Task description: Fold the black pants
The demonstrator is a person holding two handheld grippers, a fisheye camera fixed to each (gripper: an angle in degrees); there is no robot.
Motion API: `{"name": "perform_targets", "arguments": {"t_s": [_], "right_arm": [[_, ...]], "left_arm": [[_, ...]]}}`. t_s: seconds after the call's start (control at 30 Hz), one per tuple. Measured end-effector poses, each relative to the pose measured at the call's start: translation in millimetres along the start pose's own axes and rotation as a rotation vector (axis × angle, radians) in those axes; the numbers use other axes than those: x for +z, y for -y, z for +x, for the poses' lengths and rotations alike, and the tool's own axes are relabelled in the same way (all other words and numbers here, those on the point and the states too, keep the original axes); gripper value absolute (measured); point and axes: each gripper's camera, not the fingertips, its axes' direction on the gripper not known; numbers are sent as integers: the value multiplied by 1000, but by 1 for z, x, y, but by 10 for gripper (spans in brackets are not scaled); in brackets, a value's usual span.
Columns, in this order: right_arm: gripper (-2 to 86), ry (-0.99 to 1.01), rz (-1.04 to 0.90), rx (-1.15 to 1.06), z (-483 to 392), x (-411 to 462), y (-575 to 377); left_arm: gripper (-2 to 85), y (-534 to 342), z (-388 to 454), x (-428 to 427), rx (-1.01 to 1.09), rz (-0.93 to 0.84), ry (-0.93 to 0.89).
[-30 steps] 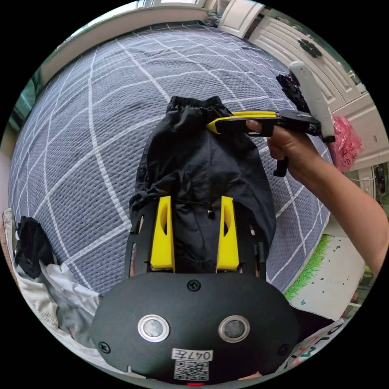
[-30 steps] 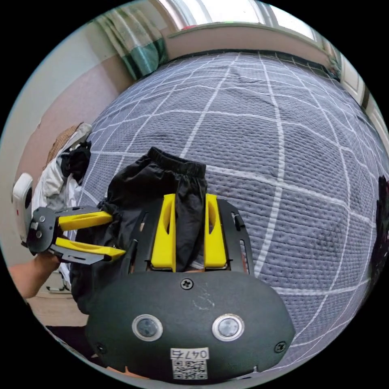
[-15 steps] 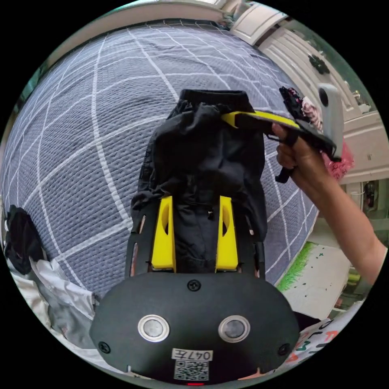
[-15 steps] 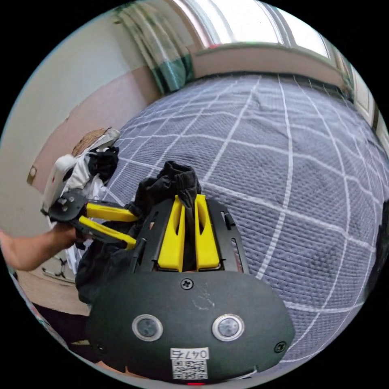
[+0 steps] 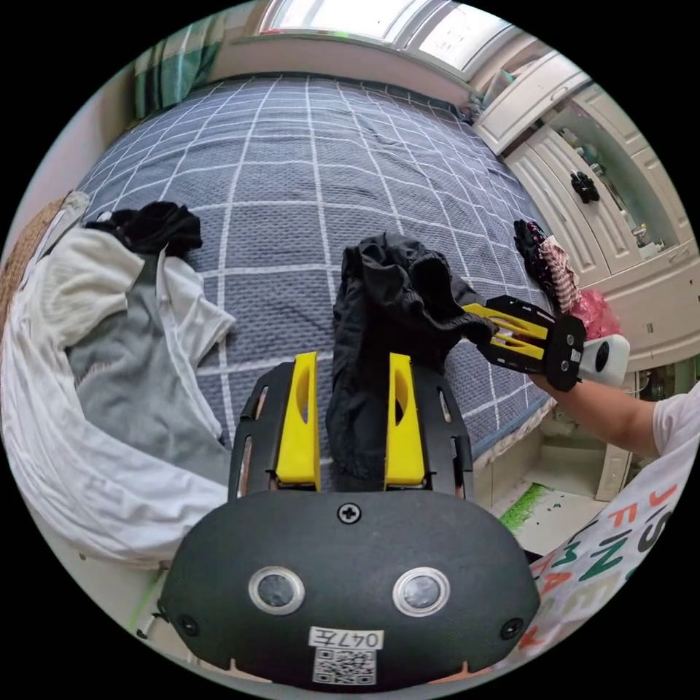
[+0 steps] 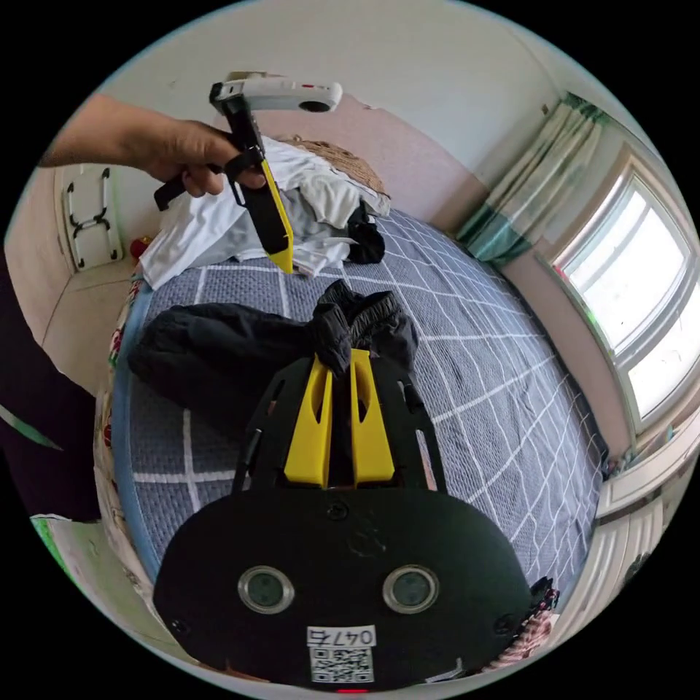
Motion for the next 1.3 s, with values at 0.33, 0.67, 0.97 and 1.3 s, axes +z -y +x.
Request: {"name": "perform_targets", "arguments": {"t_s": [0.33, 0.67, 0.97, 1.3], "right_arm": [[4, 22, 30, -151, -85, -21, 18], [5, 88, 151, 21, -59, -67, 71], [6, 233, 85, -157, -152, -24, 75], [60, 430, -45, -251, -173, 35, 74]], "left_arm": [[132, -27, 24, -26, 64, 94, -47], [124, -90, 7, -76, -76, 184, 10], [115, -110, 18, -45, 12, 104, -11], [101, -108, 50, 80, 70, -118, 40]]}}
